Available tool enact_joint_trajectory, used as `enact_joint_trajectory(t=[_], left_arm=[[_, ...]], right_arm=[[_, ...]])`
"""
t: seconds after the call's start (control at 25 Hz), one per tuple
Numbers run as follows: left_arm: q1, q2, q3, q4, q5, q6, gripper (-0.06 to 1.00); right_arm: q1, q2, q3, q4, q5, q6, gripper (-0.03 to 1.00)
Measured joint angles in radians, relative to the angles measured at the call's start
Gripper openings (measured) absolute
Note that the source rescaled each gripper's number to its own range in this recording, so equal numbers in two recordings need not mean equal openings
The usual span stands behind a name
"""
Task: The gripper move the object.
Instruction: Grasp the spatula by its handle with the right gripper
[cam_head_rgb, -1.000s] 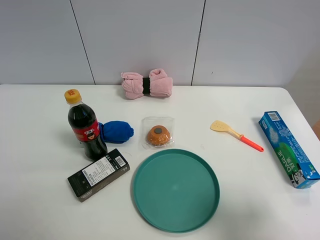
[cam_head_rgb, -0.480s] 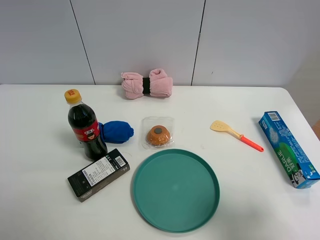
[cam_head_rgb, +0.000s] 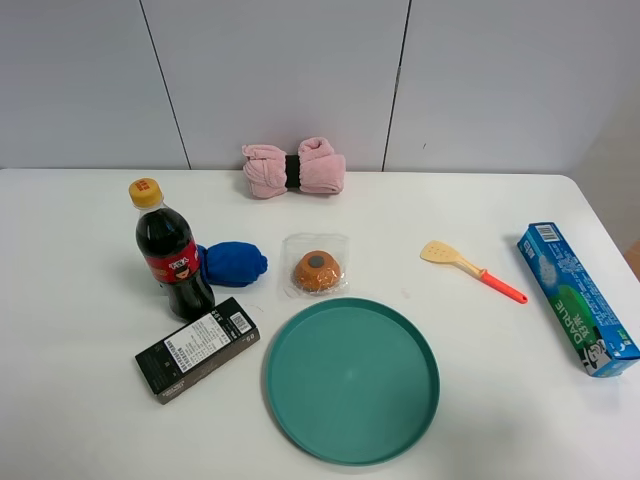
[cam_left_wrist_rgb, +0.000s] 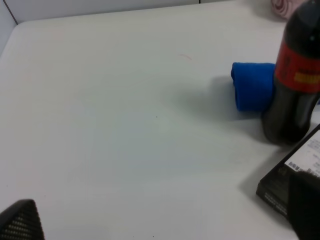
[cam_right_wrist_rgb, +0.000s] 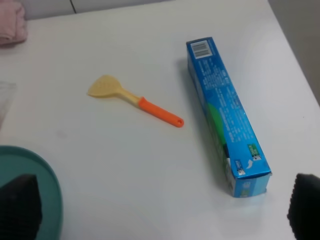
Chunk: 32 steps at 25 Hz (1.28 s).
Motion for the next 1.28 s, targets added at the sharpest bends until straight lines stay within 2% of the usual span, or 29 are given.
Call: enact_joint_trajectory(t=[0.16, 0.52, 0.76, 0.96, 1.28], left_arm=[[0.000, 0.000, 0.000, 0.000, 0.000, 0.000, 1.00], [0.000, 0.000, 0.000, 0.000, 0.000, 0.000, 1.00], [0.000, 0.000, 0.000, 0.000, 0.000, 0.000, 1.00], [0.000, 0.000, 0.000, -0.001, 0.000, 0.000, 1.00], [0.000, 0.000, 0.000, 0.000, 0.000, 0.000, 1.00]], right_arm=[[0.000, 0.141, -0.065, 0.000, 0.004, 0.014, 0.96], [0.000, 0.531, -0.223, 0.008, -0.017, -0.070, 0.93], [0.000, 0.779, -0.356, 0.012, -0.050, -0.176, 0.92], [0.000, 0.956, -0.459, 0.058, -0.054, -0.289, 0.86], [0.000, 1.122, -0.557, 0.066, -0.060, -0.451, 0.84]])
